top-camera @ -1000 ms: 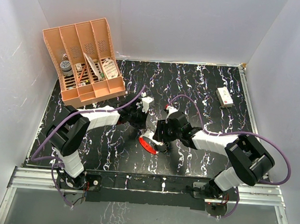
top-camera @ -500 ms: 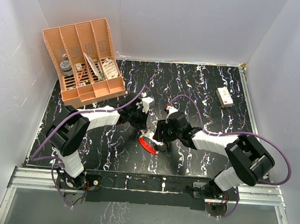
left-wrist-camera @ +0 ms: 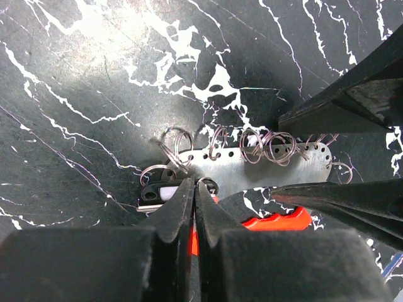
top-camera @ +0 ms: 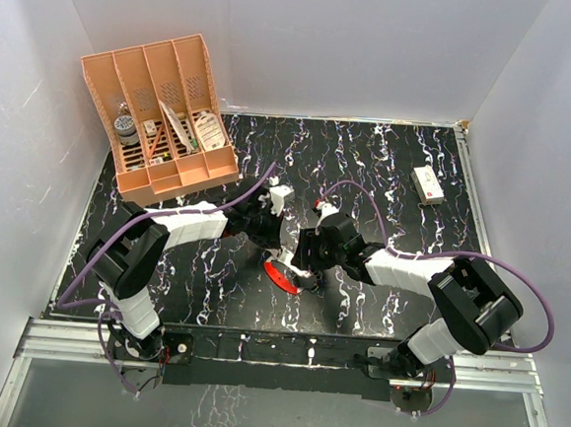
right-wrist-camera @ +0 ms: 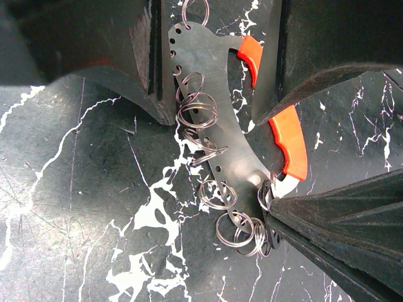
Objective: Put the keys on the keyring
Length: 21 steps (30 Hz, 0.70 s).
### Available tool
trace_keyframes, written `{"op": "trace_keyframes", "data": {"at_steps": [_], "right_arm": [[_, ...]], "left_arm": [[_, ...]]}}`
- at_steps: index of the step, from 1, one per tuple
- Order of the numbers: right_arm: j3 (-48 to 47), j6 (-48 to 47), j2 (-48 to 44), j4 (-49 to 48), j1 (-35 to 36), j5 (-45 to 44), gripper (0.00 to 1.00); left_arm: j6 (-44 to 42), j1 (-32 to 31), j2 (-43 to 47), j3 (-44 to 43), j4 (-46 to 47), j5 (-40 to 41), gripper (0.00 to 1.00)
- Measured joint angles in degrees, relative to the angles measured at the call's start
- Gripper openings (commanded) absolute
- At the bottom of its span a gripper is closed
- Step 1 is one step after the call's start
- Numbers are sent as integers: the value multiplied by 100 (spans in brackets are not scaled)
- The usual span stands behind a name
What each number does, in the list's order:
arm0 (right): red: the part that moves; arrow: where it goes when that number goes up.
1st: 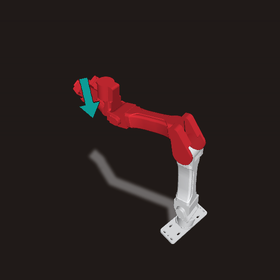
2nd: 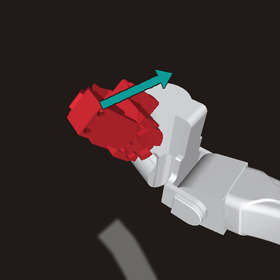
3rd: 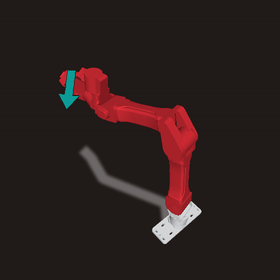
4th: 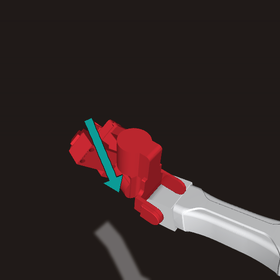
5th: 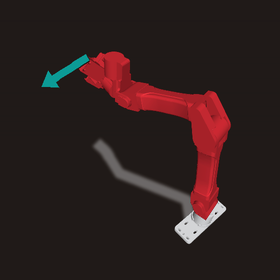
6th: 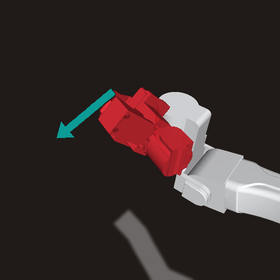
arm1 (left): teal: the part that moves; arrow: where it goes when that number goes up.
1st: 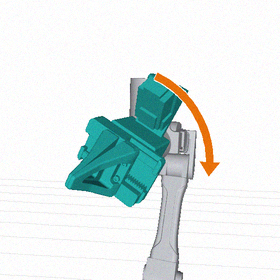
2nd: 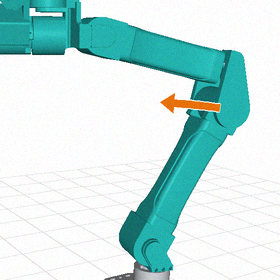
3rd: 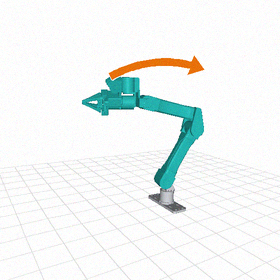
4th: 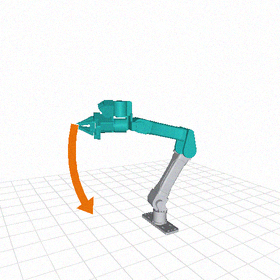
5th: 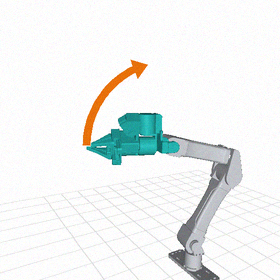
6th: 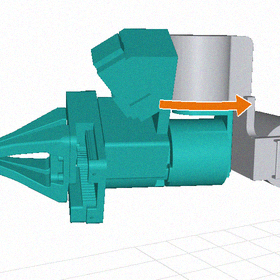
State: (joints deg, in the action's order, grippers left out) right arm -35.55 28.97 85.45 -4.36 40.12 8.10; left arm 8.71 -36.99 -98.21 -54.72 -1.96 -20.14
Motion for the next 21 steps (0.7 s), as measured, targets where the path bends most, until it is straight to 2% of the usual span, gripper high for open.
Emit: {"op": "trace_keyframes", "data": {"at_steps": [21], "right_arm": [[0,101,0,-17,66,46,50]], "left_arm": [[256,0,0,-79,-286,330,0]]}}
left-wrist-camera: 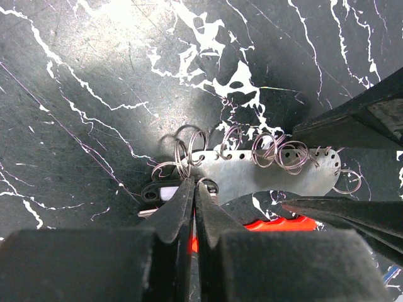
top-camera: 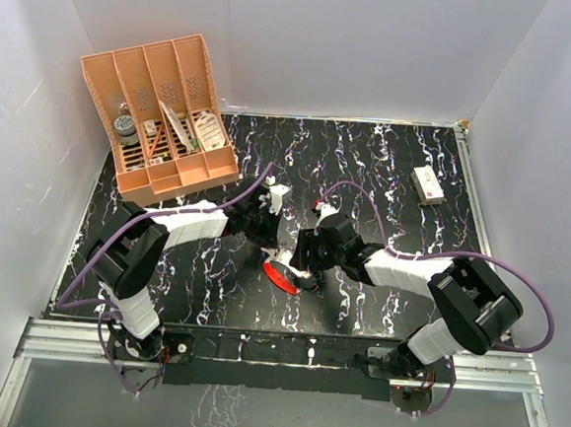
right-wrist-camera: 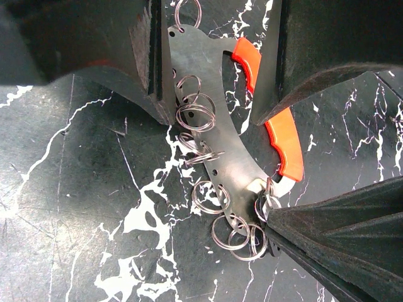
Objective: Put the keys on the keyring
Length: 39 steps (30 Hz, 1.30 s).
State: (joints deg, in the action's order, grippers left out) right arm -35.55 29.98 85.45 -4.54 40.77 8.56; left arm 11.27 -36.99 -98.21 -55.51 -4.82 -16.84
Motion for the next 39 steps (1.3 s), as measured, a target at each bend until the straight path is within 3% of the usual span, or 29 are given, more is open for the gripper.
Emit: {"op": "trace_keyframes", "data": {"at_steps": [39], "right_arm": [[0,98,0,-13,111,-2,50]], "left_arm": [[195,7,0,-2,-210,332,0]]}}
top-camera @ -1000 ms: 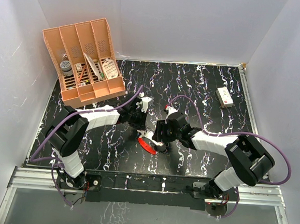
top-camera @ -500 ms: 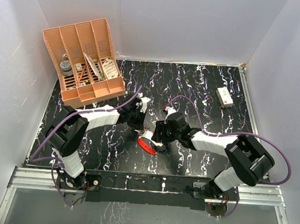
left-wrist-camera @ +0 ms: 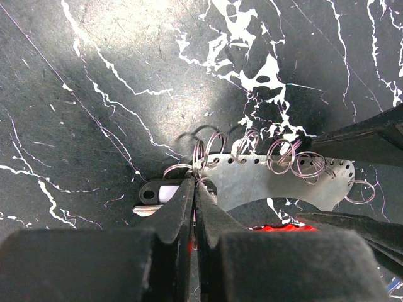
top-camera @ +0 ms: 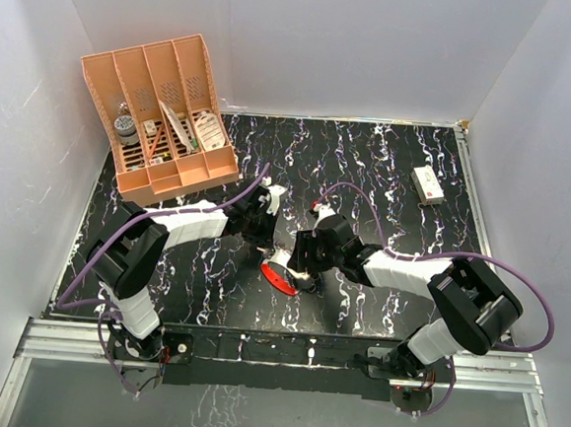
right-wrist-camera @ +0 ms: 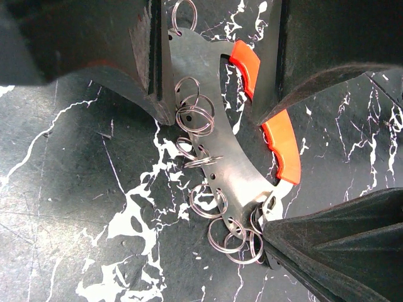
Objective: Put the keys on the keyring
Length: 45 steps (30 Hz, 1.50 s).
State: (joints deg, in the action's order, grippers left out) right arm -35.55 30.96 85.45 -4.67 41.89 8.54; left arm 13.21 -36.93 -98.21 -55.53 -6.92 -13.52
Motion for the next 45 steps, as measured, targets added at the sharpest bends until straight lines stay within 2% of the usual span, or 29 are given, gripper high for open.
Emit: {"op": "trace_keyframes", "data": {"at_steps": [23,45], "right_arm": [[42,61,0,-55,13,0,50],[48,66,0,-96,20,-2,50]], "left_arm": [[142,70,0,0,-44,160,0],[68,76,48,-11,52,-92,0]]}}
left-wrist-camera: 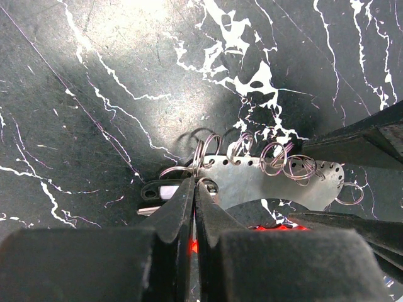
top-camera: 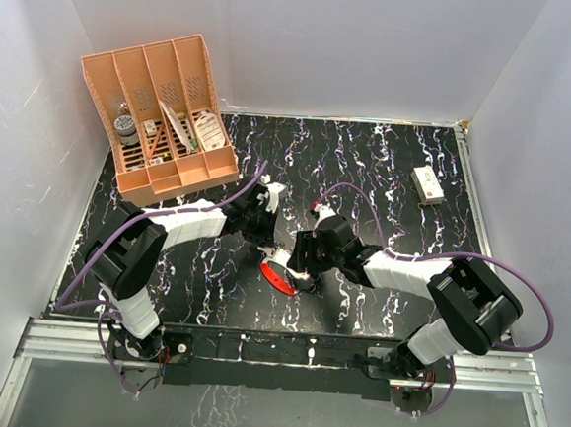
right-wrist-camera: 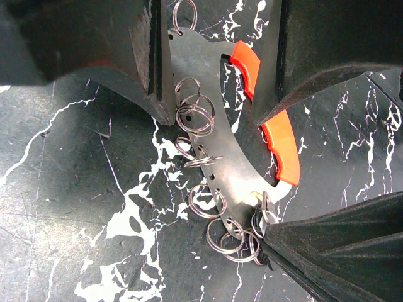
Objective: Put the keys on the keyring
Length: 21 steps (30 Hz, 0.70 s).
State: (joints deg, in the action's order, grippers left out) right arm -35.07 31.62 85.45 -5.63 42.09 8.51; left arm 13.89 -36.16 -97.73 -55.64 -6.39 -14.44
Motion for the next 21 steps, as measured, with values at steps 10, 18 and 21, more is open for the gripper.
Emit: {"op": "trace_keyframes", "data": {"at_steps": [10,18,21], "right_arm": [[0,0,0,-4,26,0,50],[0,0,0,-15,28,0,50],[0,0,0,-20,28,0,50]], "left_arm": [[2,0,0,0,-13,39,0],[22,0,0,0,-57,155,0],[24,0,0,-7,-94,164,0]]}}
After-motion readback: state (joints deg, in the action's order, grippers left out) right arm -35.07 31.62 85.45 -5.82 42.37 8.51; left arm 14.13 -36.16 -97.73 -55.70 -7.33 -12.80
